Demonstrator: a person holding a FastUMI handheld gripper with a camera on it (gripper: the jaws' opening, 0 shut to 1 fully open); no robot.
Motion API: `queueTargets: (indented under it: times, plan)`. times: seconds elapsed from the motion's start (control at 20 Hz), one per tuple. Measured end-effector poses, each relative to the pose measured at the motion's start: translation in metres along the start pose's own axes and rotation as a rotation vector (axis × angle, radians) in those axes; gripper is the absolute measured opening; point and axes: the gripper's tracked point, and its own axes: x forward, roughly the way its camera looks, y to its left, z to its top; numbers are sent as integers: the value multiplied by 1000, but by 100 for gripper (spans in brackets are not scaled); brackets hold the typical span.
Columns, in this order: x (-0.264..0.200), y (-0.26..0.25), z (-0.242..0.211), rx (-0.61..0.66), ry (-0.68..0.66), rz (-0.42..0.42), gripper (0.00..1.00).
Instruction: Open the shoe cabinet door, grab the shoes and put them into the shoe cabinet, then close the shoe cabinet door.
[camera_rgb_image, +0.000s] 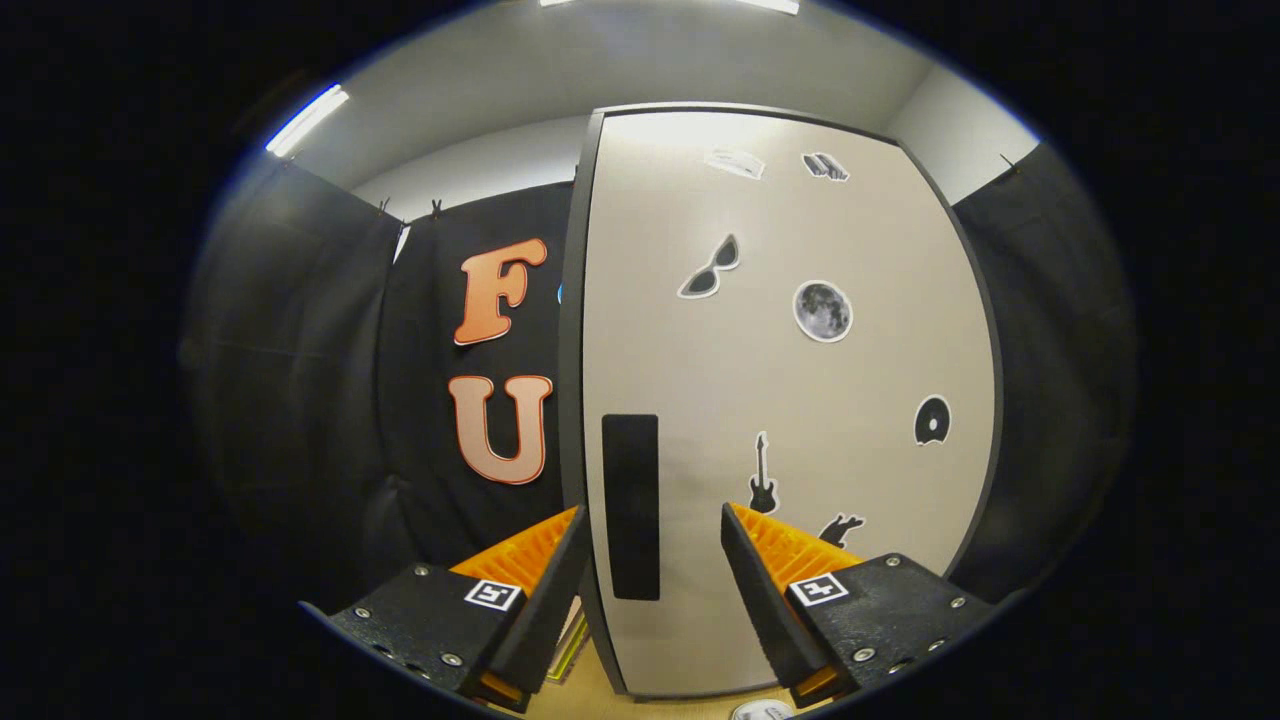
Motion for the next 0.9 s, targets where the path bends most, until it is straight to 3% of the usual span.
queueTargets:
  times: [0.35, 0.55, 0.9]
  plan:
    - [33, 6, -15, -23, 45, -18, 61]
    - [37, 12, -15, -37, 58, -34, 39]
    - [34, 12, -18, -9, 110, -19, 26]
